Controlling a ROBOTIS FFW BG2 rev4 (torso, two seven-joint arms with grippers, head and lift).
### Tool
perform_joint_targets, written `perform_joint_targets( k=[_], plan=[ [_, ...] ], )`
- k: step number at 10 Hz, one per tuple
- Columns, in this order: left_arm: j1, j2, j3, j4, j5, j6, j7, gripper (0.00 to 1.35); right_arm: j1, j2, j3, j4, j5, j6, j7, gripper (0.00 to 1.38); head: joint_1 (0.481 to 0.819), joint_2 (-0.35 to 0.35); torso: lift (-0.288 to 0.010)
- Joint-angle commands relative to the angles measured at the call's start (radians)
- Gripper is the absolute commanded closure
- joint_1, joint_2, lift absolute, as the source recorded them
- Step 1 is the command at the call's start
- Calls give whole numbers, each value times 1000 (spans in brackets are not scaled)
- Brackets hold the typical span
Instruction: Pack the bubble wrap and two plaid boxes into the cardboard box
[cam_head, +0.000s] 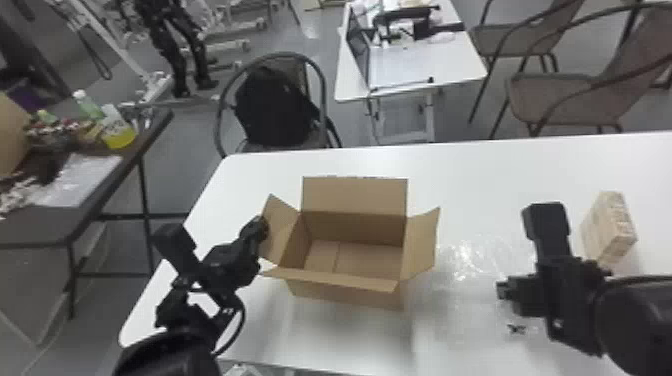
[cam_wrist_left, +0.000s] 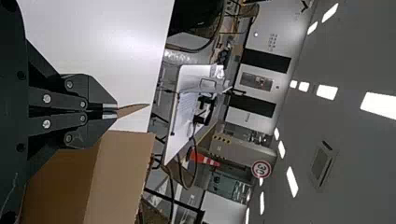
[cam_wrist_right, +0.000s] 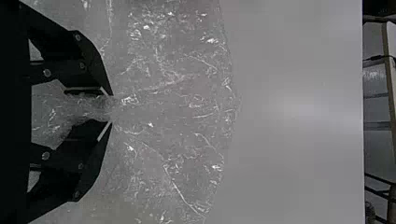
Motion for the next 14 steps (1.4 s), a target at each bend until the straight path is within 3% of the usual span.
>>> perform_joint_targets(
  k=[1, 4, 6, 7, 9, 12, 14],
  plan=[
    [2, -3, 2, 0, 4, -5, 0, 1210, 24, -12, -2, -65, -21, -21, 1, 1263, 695, 297, -87],
    [3, -3, 8, 0, 13, -19, 9, 1210, 86, -95, -23, -328, -156, -27, 2, 1259, 695, 312, -87],
    [5, -3, 8, 0, 15, -20, 14, 1210, 133, -119, -71, -507, -185, -23, 4, 1254, 695, 318, -87],
    [8, -3, 8, 0, 15, -20, 15, 1210, 144, -118, -98, -572, -171, -43, 36, 1253, 695, 317, -87],
    [12, -3, -9, 2, 9, -36, 41, 1210, 93, -108, -117, -541, -196, -107, 231, 1236, 695, 324, -87],
    [45, -3, -141, 2, 44, -79, 202, 1210, -36, -55, -69, -364, -196, -110, 521, 1236, 695, 350, -87],
    [49, -3, -202, 11, 67, -89, 256, 1210, -146, -12, -3, -137, -196, -167, 729, 1236, 695, 350, -87]
  ],
)
